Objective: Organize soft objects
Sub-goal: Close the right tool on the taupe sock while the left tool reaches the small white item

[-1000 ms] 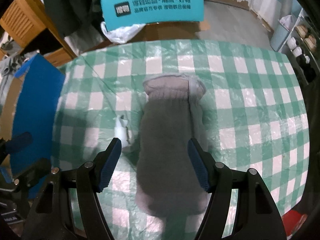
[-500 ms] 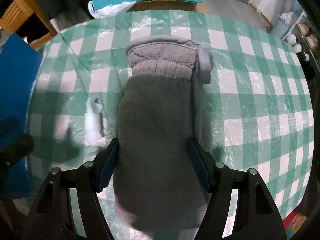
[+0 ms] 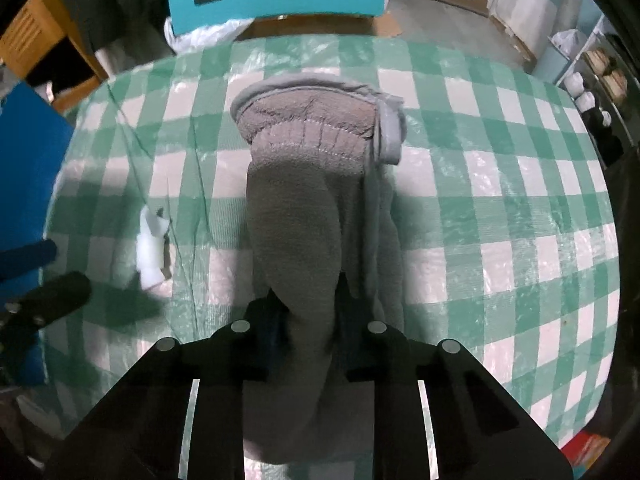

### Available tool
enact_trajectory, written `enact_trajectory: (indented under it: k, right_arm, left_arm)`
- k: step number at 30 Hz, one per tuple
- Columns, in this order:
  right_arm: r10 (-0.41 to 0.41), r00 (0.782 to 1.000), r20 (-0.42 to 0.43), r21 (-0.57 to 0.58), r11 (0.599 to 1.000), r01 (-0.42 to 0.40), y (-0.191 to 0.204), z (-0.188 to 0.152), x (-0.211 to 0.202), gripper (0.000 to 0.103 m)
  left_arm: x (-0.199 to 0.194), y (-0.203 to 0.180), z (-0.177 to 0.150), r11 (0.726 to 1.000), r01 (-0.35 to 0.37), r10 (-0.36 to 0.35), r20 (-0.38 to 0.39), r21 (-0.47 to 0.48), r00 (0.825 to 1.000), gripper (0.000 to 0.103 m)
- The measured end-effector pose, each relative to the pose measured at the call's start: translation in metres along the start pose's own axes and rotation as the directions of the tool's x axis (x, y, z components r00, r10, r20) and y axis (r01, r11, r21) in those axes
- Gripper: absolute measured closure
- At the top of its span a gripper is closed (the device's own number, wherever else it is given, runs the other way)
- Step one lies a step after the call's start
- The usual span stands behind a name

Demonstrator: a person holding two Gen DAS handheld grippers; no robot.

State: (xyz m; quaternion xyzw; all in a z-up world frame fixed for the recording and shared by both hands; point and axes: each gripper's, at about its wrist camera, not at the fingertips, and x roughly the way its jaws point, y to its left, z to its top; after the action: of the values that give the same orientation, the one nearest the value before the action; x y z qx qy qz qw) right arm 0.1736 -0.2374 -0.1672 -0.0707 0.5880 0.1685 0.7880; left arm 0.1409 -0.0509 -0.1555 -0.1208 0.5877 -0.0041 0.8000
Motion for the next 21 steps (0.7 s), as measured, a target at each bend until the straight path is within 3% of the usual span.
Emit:
enact_trajectory:
  k: [9,21]
  right_arm:
    - [0.030,0.999,0.028,0.020,0.999,-0.031,-0.011,0.005,-0.011,0.087]
    - [0.069,0.997,0.040,0.072,0.995,-0.071,-0.024,0.005,-0.018,0.087]
  left_arm:
    - [0.014,-0.011,0.007,1.000,0.002,-0.002,0.001,-0.005,1.000,0.026]
    - [0.033,-0.031,0.013,0.997,-0.064,0.064,-0.009,0.042,0.998,0.026]
